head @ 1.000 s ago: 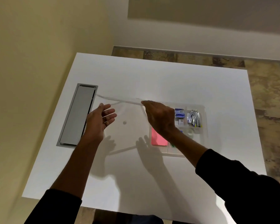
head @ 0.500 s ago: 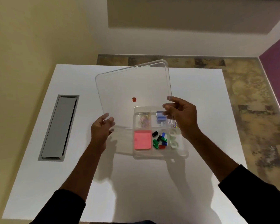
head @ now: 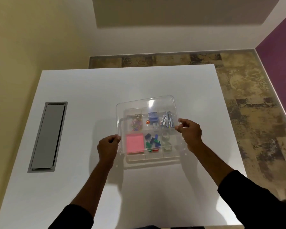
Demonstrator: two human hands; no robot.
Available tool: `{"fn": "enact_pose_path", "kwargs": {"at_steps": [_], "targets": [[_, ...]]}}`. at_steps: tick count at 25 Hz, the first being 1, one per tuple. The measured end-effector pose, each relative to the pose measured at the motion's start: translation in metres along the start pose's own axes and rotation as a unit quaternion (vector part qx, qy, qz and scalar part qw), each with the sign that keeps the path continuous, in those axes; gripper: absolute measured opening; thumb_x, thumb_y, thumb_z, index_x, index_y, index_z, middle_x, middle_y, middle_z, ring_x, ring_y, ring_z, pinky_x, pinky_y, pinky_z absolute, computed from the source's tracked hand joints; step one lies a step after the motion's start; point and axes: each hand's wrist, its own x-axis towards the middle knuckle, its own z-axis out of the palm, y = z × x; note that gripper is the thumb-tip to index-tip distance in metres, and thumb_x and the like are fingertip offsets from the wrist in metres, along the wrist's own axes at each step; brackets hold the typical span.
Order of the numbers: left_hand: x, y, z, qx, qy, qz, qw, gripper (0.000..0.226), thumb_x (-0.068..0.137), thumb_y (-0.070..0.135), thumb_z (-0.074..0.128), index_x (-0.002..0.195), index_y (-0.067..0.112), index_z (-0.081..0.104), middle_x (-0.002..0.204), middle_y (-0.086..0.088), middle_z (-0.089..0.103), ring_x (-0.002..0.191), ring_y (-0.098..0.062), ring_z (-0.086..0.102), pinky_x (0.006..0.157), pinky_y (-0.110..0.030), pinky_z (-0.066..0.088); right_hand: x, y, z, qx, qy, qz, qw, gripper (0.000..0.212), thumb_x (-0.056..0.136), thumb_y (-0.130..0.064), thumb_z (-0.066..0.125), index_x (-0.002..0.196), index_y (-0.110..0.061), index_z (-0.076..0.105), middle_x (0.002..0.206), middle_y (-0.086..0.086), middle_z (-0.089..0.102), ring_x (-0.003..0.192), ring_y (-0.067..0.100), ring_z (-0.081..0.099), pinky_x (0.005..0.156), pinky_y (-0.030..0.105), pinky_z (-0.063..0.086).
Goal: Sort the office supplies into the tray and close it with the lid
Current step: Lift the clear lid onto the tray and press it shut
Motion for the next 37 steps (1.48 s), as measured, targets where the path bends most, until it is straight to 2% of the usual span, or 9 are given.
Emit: {"fn": "enact_pose_path", "kwargs": {"at_steps": [5, 9, 15, 21, 25, 27, 30, 33, 37], "targets": [[-0.005, -0.013, 0.011, 0.042, -0.016, 0.012, 0.999, 0.037, 0.095, 0.021, 0.078, 0.072, 0.048, 0.072, 0.077, 0.002, 0.080, 0.072, -0.022, 0.071, 0.087, -0.054, 0.065, 0.009, 0.026, 0.000, -0.079, 0.001, 0.013, 0.997, 0.045, 0.086, -0.002, 0.085, 0.129, -0.010, 0.076, 0.092, 0.005, 0.077, 0.088, 0.022, 0.069, 0.088, 0.027, 0.051], [-0.007, -0.022, 0.019, 0.074, -0.012, 0.015, 0.997, 0.046, 0.095, 0.022, 0.078, 0.057, 0.045, 0.067, 0.080, -0.015, 0.079, 0.068, -0.023, 0.066, 0.084, -0.052, 0.062, 0.011, 0.042, -0.001, -0.108, 0.013, 0.017, 0.994, 0.043, 0.088, -0.001, 0.082, 0.129, -0.012, 0.076, 0.098, 0.008, 0.078, 0.094, 0.026, 0.073, 0.091, 0.031, 0.055], [-0.001, -0.028, 0.032, 0.082, -0.018, 0.031, 0.996, 0.009, 0.096, 0.023, 0.078, 0.095, 0.019, 0.086, 0.081, 0.002, 0.080, 0.077, -0.021, 0.074, 0.084, -0.046, 0.063, 0.016, 0.053, -0.002, -0.132, 0.018, 0.019, 0.991, 0.041, 0.090, -0.001, 0.080, 0.129, -0.013, 0.075, 0.101, 0.008, 0.078, 0.097, 0.026, 0.073, 0.095, 0.037, 0.059], [0.008, -0.024, 0.038, 0.100, -0.003, 0.029, 0.995, 0.021, 0.094, 0.018, 0.080, 0.112, 0.006, 0.082, 0.105, -0.011, 0.083, 0.091, -0.027, 0.077, 0.090, -0.040, 0.061, 0.022, 0.063, 0.002, -0.141, 0.013, 0.023, 0.990, 0.040, 0.089, 0.000, 0.077, 0.127, -0.014, 0.076, 0.104, 0.008, 0.078, 0.100, 0.028, 0.074, 0.099, 0.049, 0.062], [0.018, -0.030, 0.040, 0.121, -0.011, 0.023, 0.992, 0.039, 0.094, 0.021, 0.080, 0.130, 0.006, 0.074, 0.123, -0.016, 0.079, 0.111, -0.034, 0.075, 0.102, -0.050, 0.060, 0.024, 0.056, 0.000, -0.174, -0.002, 0.015, 0.985, 0.049, 0.090, -0.002, 0.079, 0.136, -0.013, 0.069, 0.115, 0.012, 0.075, 0.109, 0.031, 0.072, 0.101, 0.051, 0.061], [0.014, -0.033, 0.043, 0.171, -0.014, 0.049, 0.984, 0.069, 0.094, 0.031, 0.081, 0.153, 0.008, 0.054, 0.149, -0.021, 0.061, 0.135, -0.037, 0.062, 0.110, -0.052, 0.053, 0.017, 0.051, 0.002, -0.226, -0.019, -0.023, 0.974, 0.065, 0.094, -0.015, 0.080, 0.153, -0.014, 0.052, 0.144, 0.016, 0.061, 0.132, 0.034, 0.063, 0.108, 0.051, 0.057], [-0.002, -0.045, 0.054, 0.308, -0.052, 0.165, 0.936, 0.109, 0.092, 0.060, 0.074, 0.169, 0.010, 0.016, 0.178, -0.021, 0.014, 0.165, -0.038, 0.014, 0.129, -0.054, 0.025, -0.005, 0.054, 0.008, -0.347, -0.077, -0.138, 0.924, 0.103, 0.093, -0.049, 0.079, 0.168, -0.011, 0.021, 0.176, 0.013, 0.022, 0.163, 0.032, 0.022, 0.128, 0.047, 0.032], [-0.018, -0.062, 0.072, 0.379, -0.109, 0.261, 0.881, 0.124, 0.089, 0.078, 0.060, 0.169, 0.007, -0.003, 0.179, -0.021, -0.007, 0.166, -0.039, -0.010, 0.133, -0.052, 0.003, -0.025, 0.066, 0.021, -0.429, -0.126, -0.204, 0.871, 0.133, 0.082, -0.083, 0.065, 0.169, -0.008, -0.002, 0.179, 0.011, -0.009, 0.166, 0.030, -0.011, 0.133, 0.043, 0.006], [-0.023, -0.074, 0.089, 0.395, -0.111, 0.256, 0.875, 0.124, 0.090, 0.082, 0.049, 0.168, 0.005, -0.006, 0.178, -0.021, -0.010, 0.165, -0.041, -0.012, 0.133, -0.056, 0.003, -0.026, 0.085, 0.033, -0.475, -0.146, -0.182, 0.849, 0.140, 0.079, -0.096, 0.048, 0.167, -0.009, -0.018, 0.176, 0.014, -0.025, 0.162, 0.031, -0.026, 0.134, 0.047, -0.001]]}}
